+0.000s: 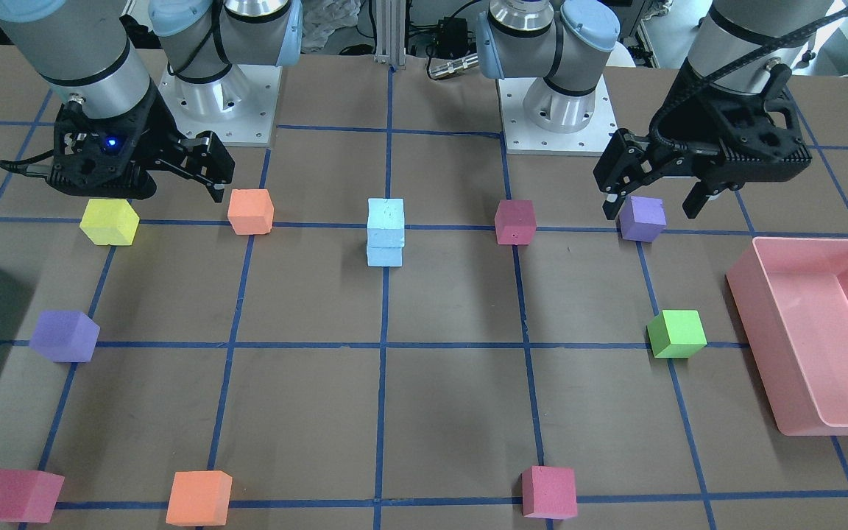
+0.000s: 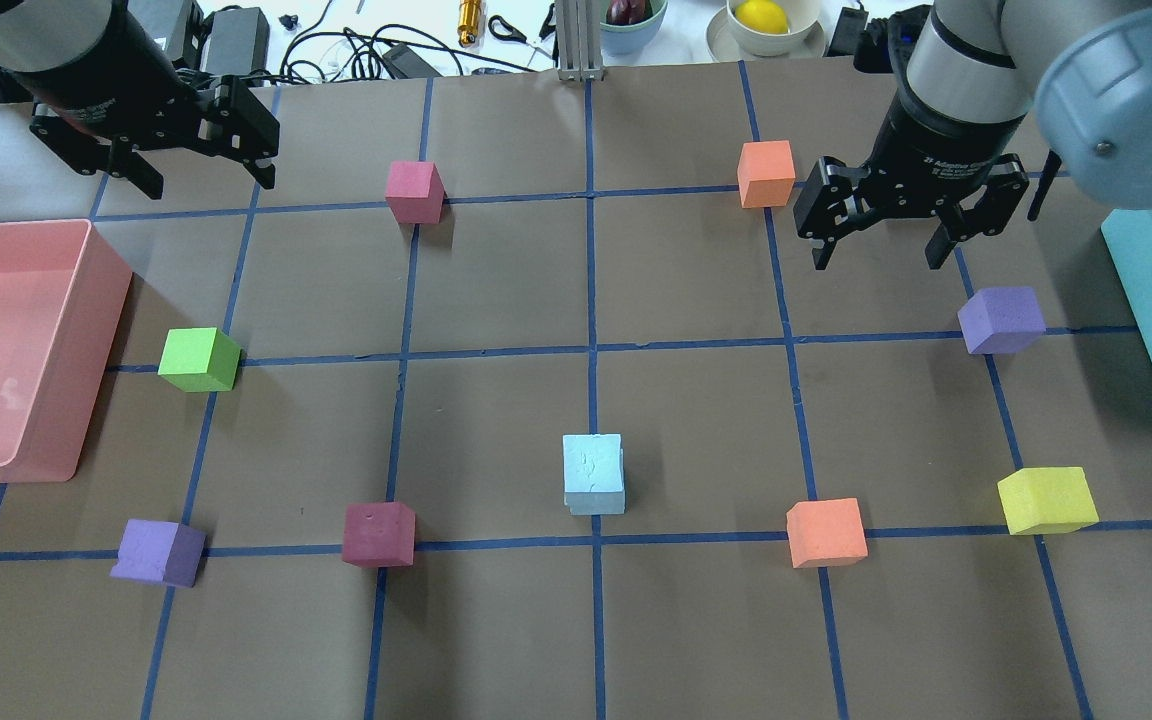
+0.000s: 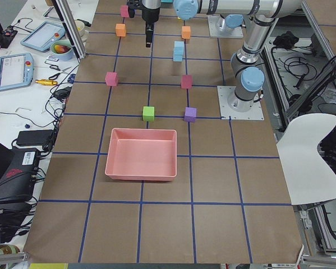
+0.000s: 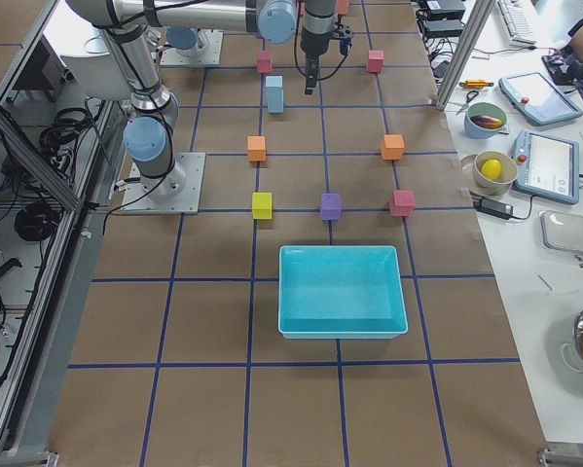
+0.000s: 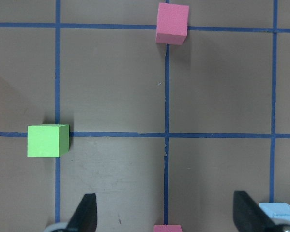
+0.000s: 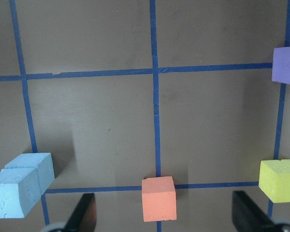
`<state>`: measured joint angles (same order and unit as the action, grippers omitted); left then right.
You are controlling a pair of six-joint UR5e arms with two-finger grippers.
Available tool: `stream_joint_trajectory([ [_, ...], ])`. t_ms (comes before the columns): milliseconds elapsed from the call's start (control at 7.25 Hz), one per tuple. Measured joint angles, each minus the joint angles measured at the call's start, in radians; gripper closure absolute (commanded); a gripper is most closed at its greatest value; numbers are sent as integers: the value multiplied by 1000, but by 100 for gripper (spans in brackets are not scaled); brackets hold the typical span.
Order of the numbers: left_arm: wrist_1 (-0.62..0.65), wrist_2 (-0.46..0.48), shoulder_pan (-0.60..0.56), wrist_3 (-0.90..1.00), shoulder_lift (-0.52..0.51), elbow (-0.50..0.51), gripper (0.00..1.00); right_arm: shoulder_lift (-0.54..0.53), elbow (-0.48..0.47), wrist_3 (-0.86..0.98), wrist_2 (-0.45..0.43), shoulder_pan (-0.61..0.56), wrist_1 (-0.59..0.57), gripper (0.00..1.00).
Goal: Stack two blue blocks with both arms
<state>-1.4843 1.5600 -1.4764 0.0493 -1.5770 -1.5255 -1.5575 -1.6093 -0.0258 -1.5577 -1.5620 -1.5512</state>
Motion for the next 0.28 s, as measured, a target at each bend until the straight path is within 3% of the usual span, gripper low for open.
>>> stream_joint_trajectory([
  [276, -17, -7, -1, -22, -5, 3, 0, -1, -1, 0, 0, 0, -1, 0],
])
